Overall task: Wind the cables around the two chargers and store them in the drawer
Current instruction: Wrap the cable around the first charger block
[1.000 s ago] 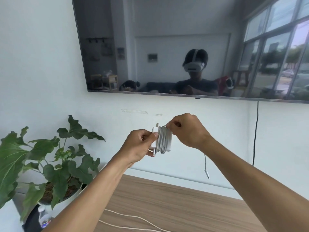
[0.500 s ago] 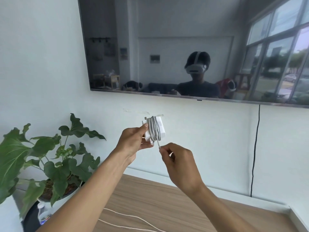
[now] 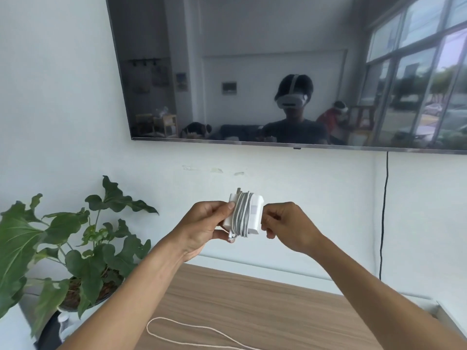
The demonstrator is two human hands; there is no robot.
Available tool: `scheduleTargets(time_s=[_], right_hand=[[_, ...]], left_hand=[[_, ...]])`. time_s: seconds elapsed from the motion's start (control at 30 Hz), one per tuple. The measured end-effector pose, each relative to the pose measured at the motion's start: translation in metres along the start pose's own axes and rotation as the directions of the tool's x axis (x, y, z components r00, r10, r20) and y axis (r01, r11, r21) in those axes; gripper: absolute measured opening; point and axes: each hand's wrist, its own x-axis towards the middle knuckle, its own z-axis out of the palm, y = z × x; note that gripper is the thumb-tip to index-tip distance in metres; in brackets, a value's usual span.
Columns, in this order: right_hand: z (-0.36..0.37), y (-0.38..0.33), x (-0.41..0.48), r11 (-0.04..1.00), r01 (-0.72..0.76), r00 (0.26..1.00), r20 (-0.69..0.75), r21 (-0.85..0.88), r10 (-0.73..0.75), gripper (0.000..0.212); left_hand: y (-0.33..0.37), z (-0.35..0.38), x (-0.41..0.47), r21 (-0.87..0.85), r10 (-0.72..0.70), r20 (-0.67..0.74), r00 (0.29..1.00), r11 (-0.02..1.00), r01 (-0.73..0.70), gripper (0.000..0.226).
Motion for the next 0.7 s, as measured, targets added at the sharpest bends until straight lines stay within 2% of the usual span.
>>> scheduleTargets(time_s=[0.2, 0.37, 0.43, 0.53, 0.7], right_hand=[[-0.01, -0.001, 0.002, 0.955, -0.189, 0.982, 0.062, 0.228, 0.179, 0.029], [-0.012, 0.006, 0.008, 0.754, -0.276, 0.957, 0.096, 0.596, 0.274, 0.013], [-0.015, 0.007, 0.01, 0.718, -0.277, 0.958, 0.127, 0.639, 0.256, 0.017], [-0.016, 0.009, 0.01, 0.699, -0.225, 0.974, 0.157, 0.679, 0.162, 0.021], [-0.015, 0.013, 0.007, 0.798, -0.117, 0.991, 0.127, 0.591, 0.051, 0.022]], left_hand=[[-0.007, 0.002, 0.001, 0.069, -0.024, 0.084, 0.996, 0.997, 0.019, 0.043], [-0.014, 0.0, 0.003, 0.094, -0.014, 0.168, 0.986, 0.996, -0.002, 0.051], [-0.018, 0.0, 0.003, 0.108, 0.004, 0.21, 0.978, 0.994, -0.027, 0.043], [-0.02, -0.001, 0.003, 0.103, 0.012, 0.158, 0.987, 0.994, -0.029, 0.033], [-0.022, -0.004, 0.002, 0.115, -0.007, 0.135, 0.991, 0.993, -0.008, 0.03]])
